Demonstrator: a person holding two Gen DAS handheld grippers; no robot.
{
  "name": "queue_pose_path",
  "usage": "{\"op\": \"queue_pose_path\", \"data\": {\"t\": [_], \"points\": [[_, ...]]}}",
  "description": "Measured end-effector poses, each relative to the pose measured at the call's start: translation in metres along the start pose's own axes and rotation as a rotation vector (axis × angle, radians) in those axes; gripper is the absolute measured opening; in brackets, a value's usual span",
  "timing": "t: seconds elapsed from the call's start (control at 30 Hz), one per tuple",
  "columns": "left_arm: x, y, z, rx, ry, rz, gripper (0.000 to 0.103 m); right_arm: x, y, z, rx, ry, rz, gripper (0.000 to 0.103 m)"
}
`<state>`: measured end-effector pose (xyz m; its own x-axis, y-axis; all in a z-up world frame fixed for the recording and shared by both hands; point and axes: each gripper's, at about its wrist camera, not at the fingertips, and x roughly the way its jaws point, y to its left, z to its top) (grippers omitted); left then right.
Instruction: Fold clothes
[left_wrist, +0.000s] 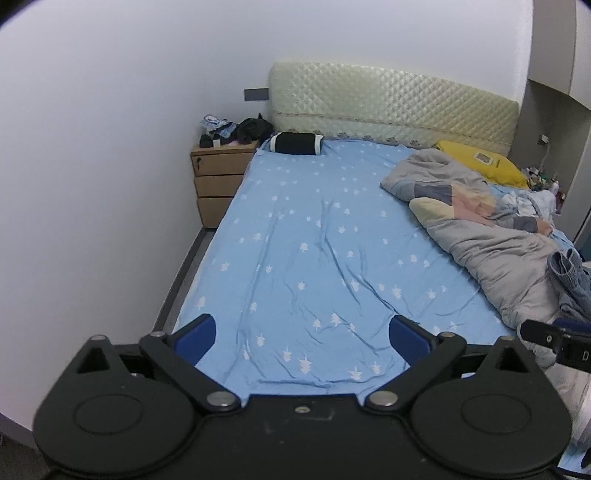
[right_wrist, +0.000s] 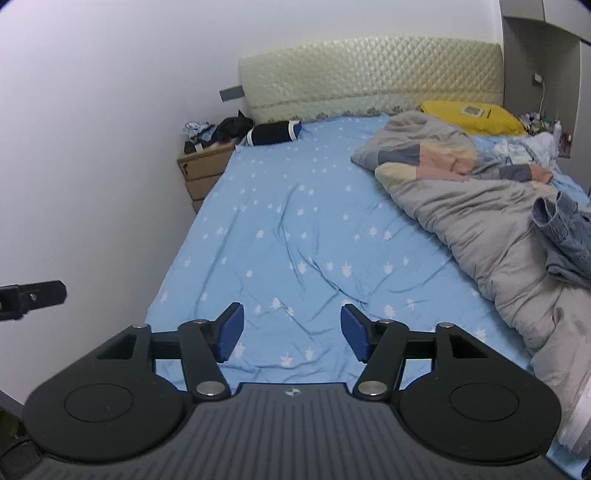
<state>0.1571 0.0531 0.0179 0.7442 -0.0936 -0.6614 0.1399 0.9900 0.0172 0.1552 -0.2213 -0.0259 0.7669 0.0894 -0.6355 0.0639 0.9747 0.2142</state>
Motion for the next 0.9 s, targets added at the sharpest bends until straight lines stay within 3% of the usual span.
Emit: {"op": "queue_pose_path", "data": {"t": [0.2,0.33,0.9], "points": [[0.002,0.005,0.003,0.032,-0.031,-0.028,0.103,-0.002,0.013,0.002,-0.008,-0.017,-0.015,0.079],[0.010,0.005,0.001,0.033,-0.017,-0.059,0.103,-0.003,0.022,0.003,-0.014,-0.028,-0.025,0.098],[0.015,0.003,-0.007,0.041,0.007,-0.048,0.103,-0.004,0.024,0.001,-0.007,-0.015,-0.095,0.100]]}}
